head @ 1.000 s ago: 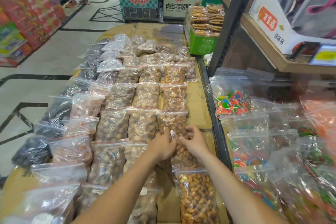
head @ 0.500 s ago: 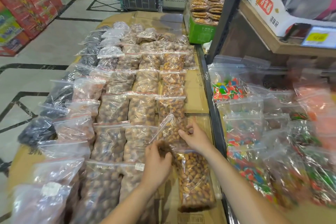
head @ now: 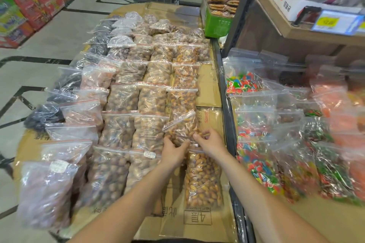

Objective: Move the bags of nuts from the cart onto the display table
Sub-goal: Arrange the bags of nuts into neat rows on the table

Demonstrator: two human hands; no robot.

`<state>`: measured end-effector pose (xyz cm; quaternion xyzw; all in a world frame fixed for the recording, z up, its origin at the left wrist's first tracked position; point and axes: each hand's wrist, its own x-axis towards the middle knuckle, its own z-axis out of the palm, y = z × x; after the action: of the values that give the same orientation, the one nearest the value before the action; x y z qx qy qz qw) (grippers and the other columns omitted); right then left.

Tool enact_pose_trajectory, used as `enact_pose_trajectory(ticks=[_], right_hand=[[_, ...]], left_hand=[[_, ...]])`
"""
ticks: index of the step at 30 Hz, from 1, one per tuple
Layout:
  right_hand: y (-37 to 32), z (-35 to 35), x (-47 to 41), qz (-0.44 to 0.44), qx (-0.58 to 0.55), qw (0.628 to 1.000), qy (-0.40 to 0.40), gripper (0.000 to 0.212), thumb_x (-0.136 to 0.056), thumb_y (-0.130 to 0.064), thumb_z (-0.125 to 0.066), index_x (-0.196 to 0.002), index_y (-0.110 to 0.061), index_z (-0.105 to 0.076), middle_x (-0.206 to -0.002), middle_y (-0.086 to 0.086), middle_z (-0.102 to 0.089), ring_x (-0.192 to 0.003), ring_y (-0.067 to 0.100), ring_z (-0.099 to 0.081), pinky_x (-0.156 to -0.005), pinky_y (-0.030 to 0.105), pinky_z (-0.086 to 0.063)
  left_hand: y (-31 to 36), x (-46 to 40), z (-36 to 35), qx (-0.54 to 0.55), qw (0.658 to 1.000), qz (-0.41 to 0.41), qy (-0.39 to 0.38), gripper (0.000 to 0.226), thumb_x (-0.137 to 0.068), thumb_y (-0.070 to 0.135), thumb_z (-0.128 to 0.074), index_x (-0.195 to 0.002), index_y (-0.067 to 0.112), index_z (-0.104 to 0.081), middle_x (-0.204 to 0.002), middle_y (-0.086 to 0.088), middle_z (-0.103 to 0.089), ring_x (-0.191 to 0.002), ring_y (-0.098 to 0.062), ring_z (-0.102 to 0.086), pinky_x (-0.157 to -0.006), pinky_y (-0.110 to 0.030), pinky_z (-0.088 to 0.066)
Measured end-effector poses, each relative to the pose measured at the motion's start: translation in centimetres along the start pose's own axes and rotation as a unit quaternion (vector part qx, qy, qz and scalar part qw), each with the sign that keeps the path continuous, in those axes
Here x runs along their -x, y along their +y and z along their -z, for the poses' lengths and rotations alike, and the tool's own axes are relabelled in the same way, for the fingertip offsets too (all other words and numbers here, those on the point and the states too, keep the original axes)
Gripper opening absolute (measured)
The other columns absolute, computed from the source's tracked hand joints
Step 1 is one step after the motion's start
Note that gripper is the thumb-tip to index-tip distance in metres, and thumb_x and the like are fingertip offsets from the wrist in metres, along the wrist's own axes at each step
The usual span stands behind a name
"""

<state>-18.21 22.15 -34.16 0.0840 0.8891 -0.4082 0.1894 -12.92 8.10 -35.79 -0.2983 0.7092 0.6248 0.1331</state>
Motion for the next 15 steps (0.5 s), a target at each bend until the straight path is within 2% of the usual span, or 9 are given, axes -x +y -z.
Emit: enact_pose_trajectory(ticks=[2, 4, 6, 8, 9, 11, 12, 13, 15], right_hand=[[0.6, 0.1, 0.7, -0.024, -0.007, 1.0, -0.008, 0.044, -0.094, -0.046, -0.068, -0.122, -0.015, -0.055, -0.121, 0.004, -0.062, -0.105, 0.021, -0.06, -0.089, 0.037, -0.051], [1.2, 0.2, 1.1, -0.036, -0.02, 0.999, -0.031, 0.051, -0.094, -0.044, -0.069, -0.132, -0.013, -0.052, -0.129, 0.003, -0.062, -0.109, 0.021, -0.059, -0.095, 0.037, -0.05], [1.4, 0.6, 1.6, -0.045, -0.036, 0.996, -0.065, 0.056, -0.096, -0.039, -0.069, -0.141, -0.013, -0.05, -0.127, -0.001, -0.059, -0.108, 0.018, -0.056, -0.096, 0.035, -0.048], [1.6, 0.7, 1.6, -0.051, -0.049, 0.994, -0.08, 0.053, -0.096, -0.037, -0.069, -0.141, -0.011, -0.054, -0.131, 0.0, -0.062, -0.11, 0.019, -0.06, -0.103, 0.04, -0.05], [1.5, 0.8, 1.5, -0.051, -0.058, 0.994, -0.083, 0.046, -0.096, -0.035, -0.07, -0.134, -0.013, -0.059, -0.131, 0.002, -0.066, -0.108, 0.019, -0.063, -0.104, 0.044, -0.052], [1.0, 1.0, 1.6, -0.039, -0.094, 0.991, -0.091, 0.019, -0.096, -0.028, -0.071, -0.113, -0.02, -0.068, -0.115, 0.003, -0.071, -0.099, 0.017, -0.066, -0.101, 0.049, -0.054], [0.7, 0.8, 1.5, -0.035, -0.115, 0.988, -0.097, 0.012, -0.095, -0.025, -0.072, -0.106, -0.023, -0.067, -0.109, 0.001, -0.07, -0.097, 0.017, -0.067, -0.099, 0.05, -0.055], [0.7, 0.6, 1.4, -0.04, -0.123, 0.987, -0.092, 0.013, -0.095, -0.024, -0.073, -0.106, -0.024, -0.066, -0.107, 0.0, -0.07, -0.098, 0.02, -0.069, -0.097, 0.05, -0.057], [0.4, 0.5, 1.4, -0.059, -0.118, 0.988, -0.075, 0.025, -0.095, -0.025, -0.073, -0.118, -0.018, -0.063, -0.111, 0.002, -0.071, -0.102, 0.024, -0.071, -0.094, 0.049, -0.059]], left_hand=[[-0.5, 0.1, 0.3, -0.011, 1.0, 0.004, -0.006, 0.065, -0.082, 0.045, -0.075, -0.126, 0.023, -0.032, -0.124, -0.006, -0.063, -0.108, -0.025, -0.065, -0.097, -0.048, -0.055], [-0.3, 0.6, 0.4, -0.025, 1.0, 0.003, -0.018, 0.061, -0.083, 0.029, -0.078, -0.126, 0.021, -0.034, -0.115, -0.005, -0.064, -0.101, -0.023, -0.067, -0.089, -0.043, -0.058], [-0.1, 1.2, 0.5, -0.057, 0.998, -0.015, -0.031, 0.067, -0.08, 0.014, -0.08, -0.128, 0.023, -0.035, -0.114, -0.003, -0.064, -0.1, -0.023, -0.068, -0.088, -0.043, -0.06], [-0.3, 1.6, 0.4, -0.087, 0.994, -0.052, -0.035, 0.077, -0.076, 0.005, -0.08, -0.134, 0.028, -0.035, -0.12, -0.002, -0.062, -0.104, -0.023, -0.067, -0.086, -0.04, -0.06], [-0.3, 1.8, 0.4, -0.094, 0.992, -0.075, -0.03, 0.081, -0.075, 0.004, -0.079, -0.139, 0.029, -0.035, -0.124, -0.001, -0.061, -0.106, -0.023, -0.066, -0.085, -0.038, -0.06], [-0.3, 1.6, 0.4, -0.076, 0.992, -0.097, -0.007, 0.083, -0.073, 0.009, -0.078, -0.143, 0.026, -0.036, -0.128, -0.003, -0.062, -0.107, -0.022, -0.067, -0.089, -0.042, -0.06], [-0.1, 1.4, 0.5, -0.059, 0.993, -0.098, 0.004, 0.084, -0.074, 0.012, -0.078, -0.144, 0.025, -0.036, -0.129, -0.004, -0.062, -0.107, -0.022, -0.066, -0.09, -0.043, -0.06], [0.1, 1.5, 0.6, -0.057, 0.993, -0.099, 0.01, 0.083, -0.075, 0.014, -0.079, -0.145, 0.024, -0.035, -0.129, -0.002, -0.06, -0.107, -0.022, -0.066, -0.088, -0.041, -0.06], [0.5, 1.5, 1.0, -0.08, 0.99, -0.118, 0.007, 0.076, -0.078, 0.017, -0.081, -0.142, 0.024, -0.039, -0.125, 0.004, -0.056, -0.102, -0.022, -0.065, -0.078, -0.034, -0.059]])
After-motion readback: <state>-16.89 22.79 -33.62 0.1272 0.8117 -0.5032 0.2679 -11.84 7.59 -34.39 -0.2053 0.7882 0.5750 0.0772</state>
